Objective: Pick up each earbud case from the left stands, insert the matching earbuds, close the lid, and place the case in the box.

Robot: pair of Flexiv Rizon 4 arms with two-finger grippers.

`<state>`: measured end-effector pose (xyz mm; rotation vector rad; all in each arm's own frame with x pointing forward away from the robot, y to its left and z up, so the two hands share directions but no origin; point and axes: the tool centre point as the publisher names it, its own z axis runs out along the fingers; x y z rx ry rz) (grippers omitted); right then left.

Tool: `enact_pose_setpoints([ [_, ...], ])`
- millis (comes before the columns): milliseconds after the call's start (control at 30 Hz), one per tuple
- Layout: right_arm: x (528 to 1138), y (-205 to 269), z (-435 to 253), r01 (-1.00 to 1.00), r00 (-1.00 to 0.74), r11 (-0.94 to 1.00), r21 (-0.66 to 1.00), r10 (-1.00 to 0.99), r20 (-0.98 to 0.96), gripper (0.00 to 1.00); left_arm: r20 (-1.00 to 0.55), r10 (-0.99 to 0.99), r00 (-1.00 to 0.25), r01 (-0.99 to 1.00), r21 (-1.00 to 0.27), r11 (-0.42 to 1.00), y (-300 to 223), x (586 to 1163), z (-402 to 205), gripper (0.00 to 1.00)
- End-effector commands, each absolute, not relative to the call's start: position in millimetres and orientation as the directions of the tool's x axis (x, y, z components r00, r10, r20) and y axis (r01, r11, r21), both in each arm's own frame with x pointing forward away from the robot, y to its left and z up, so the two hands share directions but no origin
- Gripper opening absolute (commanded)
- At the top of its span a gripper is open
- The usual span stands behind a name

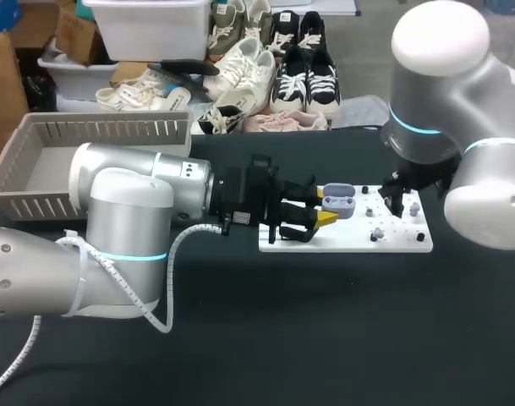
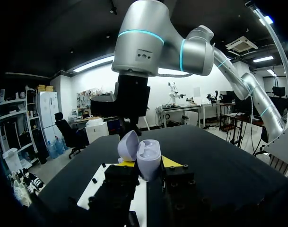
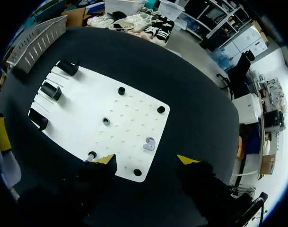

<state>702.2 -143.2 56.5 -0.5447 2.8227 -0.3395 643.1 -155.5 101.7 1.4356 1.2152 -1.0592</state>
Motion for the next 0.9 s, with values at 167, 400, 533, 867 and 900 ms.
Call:
enact_pose_setpoints([
  [167, 708.7, -143.1, 46.9, -0.334, -0.907, 0.905, -0.264, -0.385, -0.171, 0.64, -0.976, 0.172, 0.134, 0.99, 0.125, -0.062, -155.5, 643.4, 100.9, 0.0],
  [400, 708.7, -143.2, 44.1, -0.332, -0.911, 0.907, -0.26, -0.38, -0.162, 0.49, -0.976, 0.172, 0.134, 0.99, 0.125, -0.062, -155.5, 643.4, 100.9, 0.0],
  [533, 708.7, -143.4, 42.0, -0.331, -0.912, 0.908, -0.257, -0.377, -0.159, 0.48, -0.976, 0.172, 0.134, 0.99, 0.125, -0.062, -155.5, 643.4, 100.9, 0.0],
  [867, 711.0, -145.3, 36.6, -0.325, -0.918, 0.91, -0.259, -0.369, -0.146, 0.46, -0.976, 0.172, 0.134, 0.99, 0.125, -0.062, -155.5, 643.4, 100.9, 0.0],
  [900, 711.4, -145.6, 35.9, -0.324, -0.919, 0.91, -0.259, -0.368, -0.145, 0.46, -0.976, 0.172, 0.134, 0.99, 0.125, -0.062, -155.5, 643.4, 100.9, 0.0],
])
